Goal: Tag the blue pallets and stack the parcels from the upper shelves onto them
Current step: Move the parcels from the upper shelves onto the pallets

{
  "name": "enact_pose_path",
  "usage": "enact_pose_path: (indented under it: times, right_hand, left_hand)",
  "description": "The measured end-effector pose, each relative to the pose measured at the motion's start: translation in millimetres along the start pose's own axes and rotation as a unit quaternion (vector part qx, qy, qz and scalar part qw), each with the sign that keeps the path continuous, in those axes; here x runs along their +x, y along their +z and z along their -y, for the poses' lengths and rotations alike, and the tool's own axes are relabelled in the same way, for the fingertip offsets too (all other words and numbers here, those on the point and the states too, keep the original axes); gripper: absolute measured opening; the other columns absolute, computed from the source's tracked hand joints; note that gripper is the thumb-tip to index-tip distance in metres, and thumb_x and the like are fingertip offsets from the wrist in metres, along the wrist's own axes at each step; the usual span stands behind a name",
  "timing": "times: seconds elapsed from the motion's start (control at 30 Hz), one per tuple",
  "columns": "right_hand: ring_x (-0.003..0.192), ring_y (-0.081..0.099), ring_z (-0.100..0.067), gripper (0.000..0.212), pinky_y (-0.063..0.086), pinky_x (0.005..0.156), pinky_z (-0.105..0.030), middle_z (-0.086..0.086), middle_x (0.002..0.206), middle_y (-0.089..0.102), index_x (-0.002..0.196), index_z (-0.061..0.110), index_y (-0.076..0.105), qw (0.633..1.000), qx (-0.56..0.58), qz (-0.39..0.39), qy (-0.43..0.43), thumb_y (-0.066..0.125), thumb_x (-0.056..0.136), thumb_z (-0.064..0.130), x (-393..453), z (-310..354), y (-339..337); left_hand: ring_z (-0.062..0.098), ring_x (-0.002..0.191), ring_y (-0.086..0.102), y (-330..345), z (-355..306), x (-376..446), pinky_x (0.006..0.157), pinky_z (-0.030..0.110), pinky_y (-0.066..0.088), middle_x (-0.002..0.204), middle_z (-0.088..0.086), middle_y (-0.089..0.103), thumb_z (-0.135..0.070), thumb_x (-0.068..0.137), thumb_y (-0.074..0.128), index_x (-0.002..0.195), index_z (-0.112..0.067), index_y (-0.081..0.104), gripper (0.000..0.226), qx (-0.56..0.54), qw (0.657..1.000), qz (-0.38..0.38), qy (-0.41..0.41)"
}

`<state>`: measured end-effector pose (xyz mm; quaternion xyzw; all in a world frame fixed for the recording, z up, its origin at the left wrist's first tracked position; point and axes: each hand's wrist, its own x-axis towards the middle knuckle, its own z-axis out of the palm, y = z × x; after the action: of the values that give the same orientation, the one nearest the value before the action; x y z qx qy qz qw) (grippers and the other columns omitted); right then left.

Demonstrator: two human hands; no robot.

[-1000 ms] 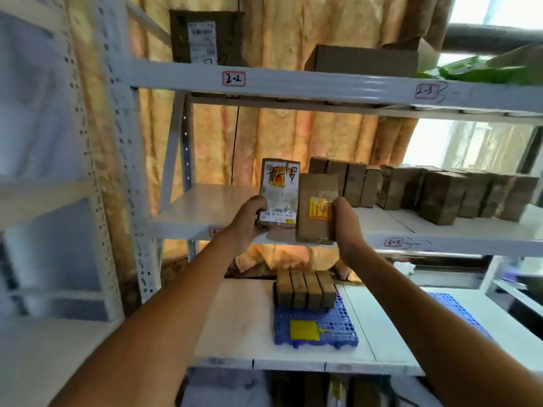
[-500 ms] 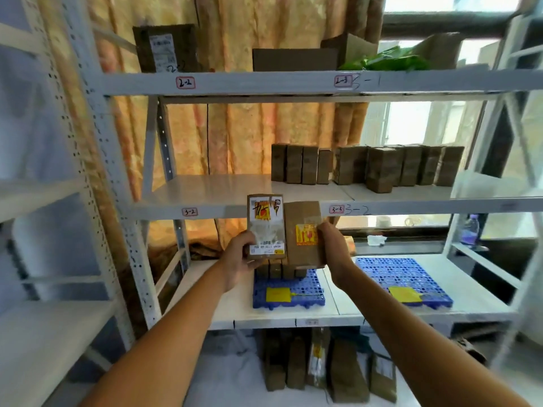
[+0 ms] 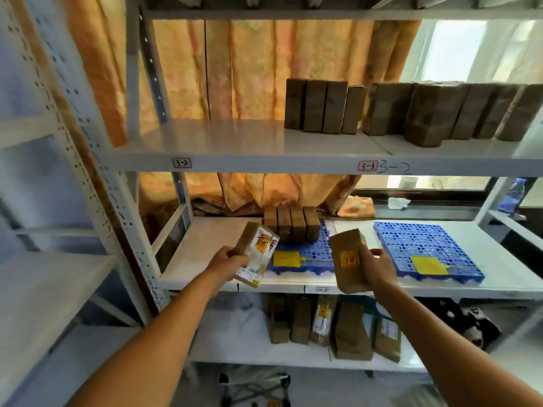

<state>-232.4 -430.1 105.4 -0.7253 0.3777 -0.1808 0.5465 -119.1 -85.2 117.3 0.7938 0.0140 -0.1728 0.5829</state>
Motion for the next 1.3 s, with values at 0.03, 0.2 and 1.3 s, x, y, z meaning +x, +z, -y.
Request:
enact_pose_path:
  times: [0.03, 0.2, 1.3]
  right_hand:
    - [0.092, 0.065, -0.027, 0.063, 0.056, 0.091, -0.049, -0.011, 0.11, 0.068, 0.128, 0.02, 0.057, 1.0, -0.021, -0.005, -0.003, 0.063, 0.088, 0.069, 16, -7, 7]
    - [0.091, 0.066, -0.024, 0.057, 0.055, 0.086, -0.043, -0.001, 0.108, 0.07, 0.125, 0.036, 0.059, 0.98, -0.18, 0.026, -0.087, 0.067, 0.078, 0.067, 86, -12, 50]
    - [0.106, 0.064, -0.026, 0.065, 0.057, 0.077, -0.032, -0.011, 0.136, 0.061, 0.146, 0.019, 0.043, 0.99, -0.113, 0.066, -0.043, 0.073, 0.092, 0.04, 218, -45, 134]
  left_hand:
    - [0.022, 0.087, 0.071, -1, 5, 20, 0.077, 0.035, 0.057, 0.102, 0.008, 0.072, -0.019, 0.076, 0.073, 0.099, -0.022, 0.061, 0.026, 0.016, 1.0, -0.013, 0.002]
    - [0.017, 0.085, 0.063, 5, 10, 120, 0.067, 0.033, 0.052, 0.099, 0.003, 0.064, -0.023, 0.065, 0.077, 0.101, -0.024, 0.051, 0.045, 0.105, 0.994, -0.024, 0.029]
    - [0.022, 0.119, 0.052, 85, 21, 284, 0.087, 0.031, 0.05, 0.146, 0.008, 0.045, -0.021, 0.089, 0.073, 0.153, -0.012, 0.031, 0.077, 0.006, 0.999, 0.018, -0.043]
